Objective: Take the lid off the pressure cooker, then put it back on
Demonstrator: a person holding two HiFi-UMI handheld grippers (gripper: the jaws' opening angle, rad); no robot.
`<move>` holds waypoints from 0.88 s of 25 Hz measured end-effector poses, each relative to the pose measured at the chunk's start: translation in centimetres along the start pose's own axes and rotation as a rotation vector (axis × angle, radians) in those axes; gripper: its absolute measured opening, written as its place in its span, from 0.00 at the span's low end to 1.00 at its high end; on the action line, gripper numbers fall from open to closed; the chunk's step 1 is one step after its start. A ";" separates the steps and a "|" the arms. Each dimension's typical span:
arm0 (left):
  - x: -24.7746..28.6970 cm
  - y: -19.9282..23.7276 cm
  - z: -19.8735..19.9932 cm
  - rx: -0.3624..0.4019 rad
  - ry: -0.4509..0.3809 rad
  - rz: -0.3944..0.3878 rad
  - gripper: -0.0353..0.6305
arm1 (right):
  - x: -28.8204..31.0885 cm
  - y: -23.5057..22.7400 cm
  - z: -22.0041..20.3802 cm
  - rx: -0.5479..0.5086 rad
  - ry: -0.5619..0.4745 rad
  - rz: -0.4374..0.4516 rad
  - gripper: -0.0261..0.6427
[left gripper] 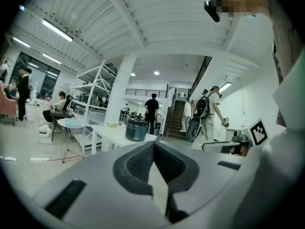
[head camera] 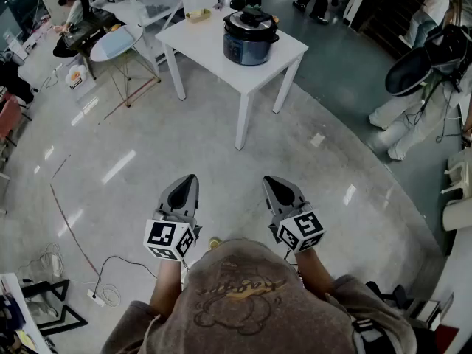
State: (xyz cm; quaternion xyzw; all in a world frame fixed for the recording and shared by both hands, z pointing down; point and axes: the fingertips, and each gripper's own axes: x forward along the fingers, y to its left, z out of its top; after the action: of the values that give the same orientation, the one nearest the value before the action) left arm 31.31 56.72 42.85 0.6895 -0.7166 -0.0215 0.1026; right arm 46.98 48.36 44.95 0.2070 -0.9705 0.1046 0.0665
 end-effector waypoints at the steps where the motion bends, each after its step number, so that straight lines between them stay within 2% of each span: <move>1: 0.0 0.0 -0.1 -0.002 0.001 0.001 0.06 | 0.1 0.1 0.0 0.002 0.001 0.002 0.03; 11: -0.6 0.6 -0.1 0.023 0.020 -0.041 0.06 | 0.7 2.0 -0.3 0.035 0.007 -0.010 0.03; 22: -1.7 3.4 -0.8 0.042 0.034 -0.098 0.06 | 3.5 5.3 -1.4 0.045 0.008 -0.010 0.03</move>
State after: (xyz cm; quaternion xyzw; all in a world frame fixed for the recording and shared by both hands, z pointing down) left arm 28.18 58.65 44.05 0.7261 -0.6804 0.0003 0.0989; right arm 41.75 52.07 45.96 0.2128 -0.9666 0.1269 0.0660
